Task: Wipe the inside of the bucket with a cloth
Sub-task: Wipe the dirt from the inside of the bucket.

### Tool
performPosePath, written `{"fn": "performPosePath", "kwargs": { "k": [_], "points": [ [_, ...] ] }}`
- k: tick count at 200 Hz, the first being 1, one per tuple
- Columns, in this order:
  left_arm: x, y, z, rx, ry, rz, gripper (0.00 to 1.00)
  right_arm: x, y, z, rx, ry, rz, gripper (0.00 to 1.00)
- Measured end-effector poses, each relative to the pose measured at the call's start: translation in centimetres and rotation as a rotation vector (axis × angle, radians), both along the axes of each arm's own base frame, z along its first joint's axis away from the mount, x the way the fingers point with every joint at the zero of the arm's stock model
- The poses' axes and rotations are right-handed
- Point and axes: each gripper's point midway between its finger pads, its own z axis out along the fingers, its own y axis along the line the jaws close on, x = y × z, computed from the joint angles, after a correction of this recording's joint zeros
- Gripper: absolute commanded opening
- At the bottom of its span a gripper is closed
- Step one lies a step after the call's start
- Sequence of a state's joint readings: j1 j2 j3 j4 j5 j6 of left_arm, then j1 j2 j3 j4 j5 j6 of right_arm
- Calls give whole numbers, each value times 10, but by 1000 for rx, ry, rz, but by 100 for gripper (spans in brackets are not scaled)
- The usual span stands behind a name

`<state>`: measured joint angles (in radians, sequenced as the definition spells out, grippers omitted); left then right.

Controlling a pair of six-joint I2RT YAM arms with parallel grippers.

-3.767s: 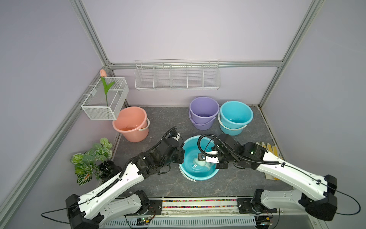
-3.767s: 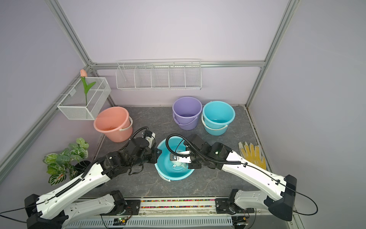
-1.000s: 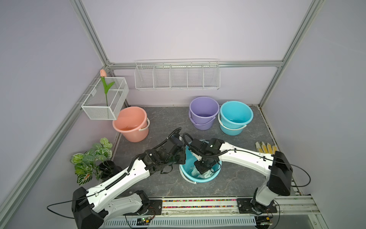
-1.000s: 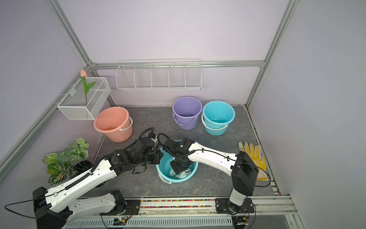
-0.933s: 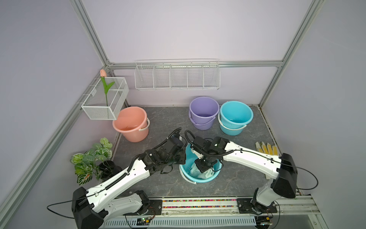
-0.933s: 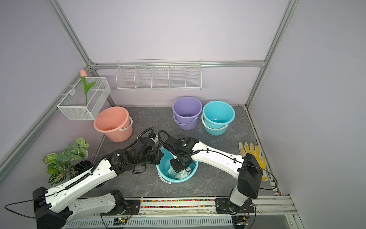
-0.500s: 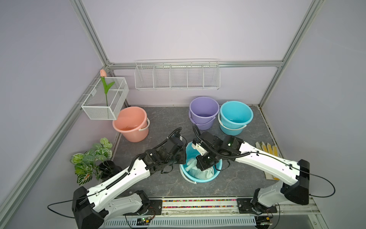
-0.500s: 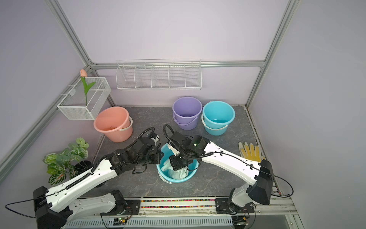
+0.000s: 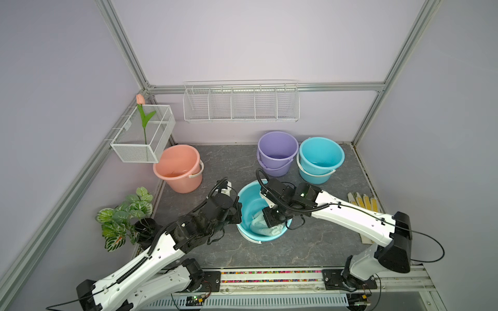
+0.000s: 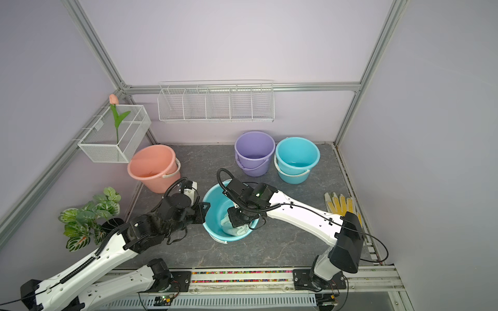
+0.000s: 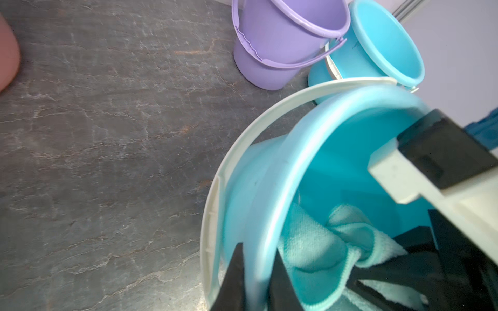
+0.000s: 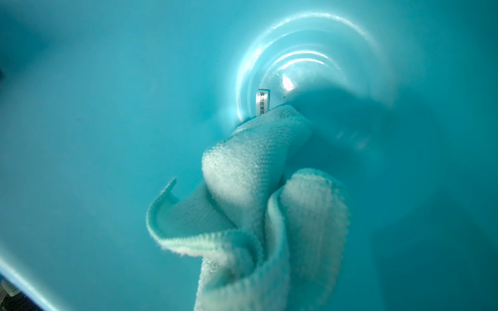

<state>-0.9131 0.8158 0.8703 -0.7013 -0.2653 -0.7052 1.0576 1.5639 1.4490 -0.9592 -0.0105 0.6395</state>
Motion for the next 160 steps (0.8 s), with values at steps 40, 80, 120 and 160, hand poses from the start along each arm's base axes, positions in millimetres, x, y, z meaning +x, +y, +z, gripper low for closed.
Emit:
{"fn": "performPosePath", "kwargs": {
  "k": [40,80,120,160],
  "points": [
    [-5,19,1,-6,-32,43,0,4,-4,8,8,-31,-42,7],
    [-6,23,1,-7,-37,53,0,4,0,10,22,-38,-53,7],
    [-7,23,-3,-3,-29,55,0,3,-1,11,18,-40,-71,7],
    [-6,18,-7,2,-11,42,0,5,2,20,25,-50,-87,7]
  ]
}}
